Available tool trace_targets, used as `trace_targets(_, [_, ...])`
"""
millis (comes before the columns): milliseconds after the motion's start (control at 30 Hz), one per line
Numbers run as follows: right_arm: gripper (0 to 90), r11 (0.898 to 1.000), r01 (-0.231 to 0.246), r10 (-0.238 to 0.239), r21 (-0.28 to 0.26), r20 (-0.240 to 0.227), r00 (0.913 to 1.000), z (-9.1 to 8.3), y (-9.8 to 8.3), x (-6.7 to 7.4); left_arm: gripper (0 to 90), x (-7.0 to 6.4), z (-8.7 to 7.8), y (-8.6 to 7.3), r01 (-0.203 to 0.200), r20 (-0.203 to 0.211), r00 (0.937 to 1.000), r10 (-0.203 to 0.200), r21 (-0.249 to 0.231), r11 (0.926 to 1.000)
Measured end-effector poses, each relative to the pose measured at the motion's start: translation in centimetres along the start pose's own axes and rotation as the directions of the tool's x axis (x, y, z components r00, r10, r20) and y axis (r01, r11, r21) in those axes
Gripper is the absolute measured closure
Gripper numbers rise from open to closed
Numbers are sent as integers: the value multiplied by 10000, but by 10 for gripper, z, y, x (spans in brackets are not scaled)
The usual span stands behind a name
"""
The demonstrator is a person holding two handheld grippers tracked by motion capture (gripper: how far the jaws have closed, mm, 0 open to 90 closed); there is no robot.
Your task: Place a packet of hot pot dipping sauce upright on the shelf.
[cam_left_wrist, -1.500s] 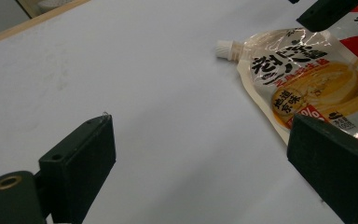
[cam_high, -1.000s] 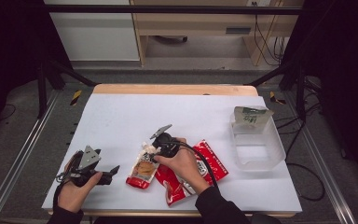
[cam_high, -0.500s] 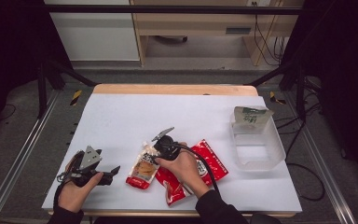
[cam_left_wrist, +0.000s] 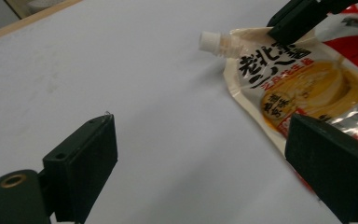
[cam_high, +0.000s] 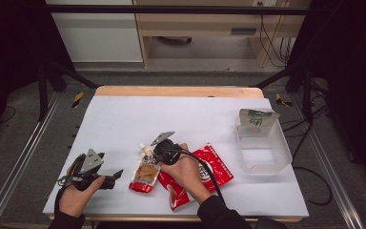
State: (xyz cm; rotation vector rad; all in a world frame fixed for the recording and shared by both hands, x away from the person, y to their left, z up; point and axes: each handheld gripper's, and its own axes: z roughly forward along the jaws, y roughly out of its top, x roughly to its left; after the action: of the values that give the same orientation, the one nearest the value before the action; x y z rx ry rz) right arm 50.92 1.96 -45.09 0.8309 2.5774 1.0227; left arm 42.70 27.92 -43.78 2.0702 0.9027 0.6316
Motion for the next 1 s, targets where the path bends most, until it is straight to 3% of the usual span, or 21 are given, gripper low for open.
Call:
trace_targets(233, [885, 9955, 651, -653, -685, -9, 9979, -17, 16, 7, 112, 0, -10, 8, 122, 112, 9999, -116, -586, 9982])
trace_targets(467, [887, 9882, 1079, -1084, -1083, 10, 9941, -31, 29, 13, 149, 0, -12, 10, 125, 135, 9998, -117, -640, 9979])
trace_targets(800, [888, 9788, 1263, -1278, -1610, 11, 9918, -51, 37, 11, 169, -1, -17, 16, -79, 225, 9997, 98, -815, 9966])
trace_targets(900, [889, 9711, 1334, -1391, -1981, -151, 9902, -60, 37, 13, 172, 0, -25, 24, -135, 341, 9993, 172, -1043, 9945])
trace_targets(1000, [889, 9654, 1418, -1500, -2187, -213, 9885, -64, 37, 16, 169, 0, -29, 28, -135, 427, 9989, 178, -980, 9951])
